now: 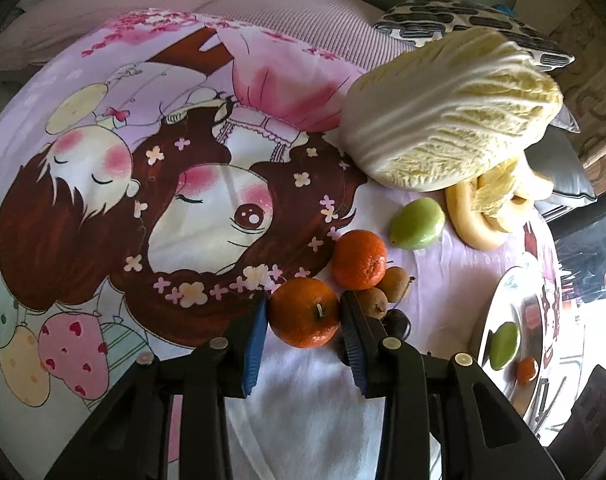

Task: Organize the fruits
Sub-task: 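Close the left tool on the tangerine while the right tool holds the cherry, then carry the tangerine in the left tool and cherry in the right tool over the steel bowl, then open the left tool to drop the tangerine while the right tool releases the cherry into the bowl, then withdraw both open tools from the bowl toward the fruit on the cloth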

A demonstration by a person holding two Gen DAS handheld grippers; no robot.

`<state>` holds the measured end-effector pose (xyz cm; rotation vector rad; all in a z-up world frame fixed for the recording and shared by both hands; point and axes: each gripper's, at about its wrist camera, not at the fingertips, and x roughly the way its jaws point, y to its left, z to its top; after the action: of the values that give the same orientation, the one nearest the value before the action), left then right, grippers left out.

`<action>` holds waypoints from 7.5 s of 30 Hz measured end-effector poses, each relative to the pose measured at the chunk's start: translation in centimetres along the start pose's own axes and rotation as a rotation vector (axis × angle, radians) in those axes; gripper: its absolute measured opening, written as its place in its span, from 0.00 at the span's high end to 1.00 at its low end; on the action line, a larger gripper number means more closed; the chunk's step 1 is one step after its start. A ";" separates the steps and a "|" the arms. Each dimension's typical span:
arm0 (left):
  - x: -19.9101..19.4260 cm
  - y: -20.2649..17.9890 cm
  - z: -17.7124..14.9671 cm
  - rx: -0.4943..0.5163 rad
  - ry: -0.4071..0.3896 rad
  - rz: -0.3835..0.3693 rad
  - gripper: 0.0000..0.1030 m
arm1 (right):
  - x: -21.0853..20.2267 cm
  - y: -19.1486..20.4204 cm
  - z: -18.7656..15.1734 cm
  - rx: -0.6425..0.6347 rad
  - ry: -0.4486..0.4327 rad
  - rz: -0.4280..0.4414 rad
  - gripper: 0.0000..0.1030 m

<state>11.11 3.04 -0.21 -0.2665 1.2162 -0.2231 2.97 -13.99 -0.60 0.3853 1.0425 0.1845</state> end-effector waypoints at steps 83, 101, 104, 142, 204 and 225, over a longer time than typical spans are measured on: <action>6.7 -23.8 -8.0 0.640 0.095 -0.059 0.63 | -8.4 -18.5 2.4 0.337 -0.137 -0.322 0.70; 3.0 -23.4 -7.6 0.628 0.067 -0.110 0.53 | -10.0 -17.8 2.2 0.347 -0.154 -0.316 0.47; 2.4 -22.7 -7.2 0.601 0.064 -0.105 0.53 | -10.3 -17.3 2.1 0.331 -0.157 -0.327 0.47; 2.5 -13.3 -4.2 0.288 0.051 0.054 0.18 | -9.1 -15.1 1.1 0.229 -0.080 -0.375 0.05; -0.9 -8.7 -1.5 0.255 -0.107 0.031 0.03 | -4.5 -5.8 1.4 0.086 -0.138 -0.364 0.00; -0.3 -4.9 0.4 0.152 -0.041 0.022 0.03 | -4.2 -3.8 2.3 0.051 -0.170 -0.258 0.01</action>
<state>11.26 -1.45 1.72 -0.1252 1.1547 -0.2877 2.76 -19.39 2.34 0.3032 0.9204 -0.1047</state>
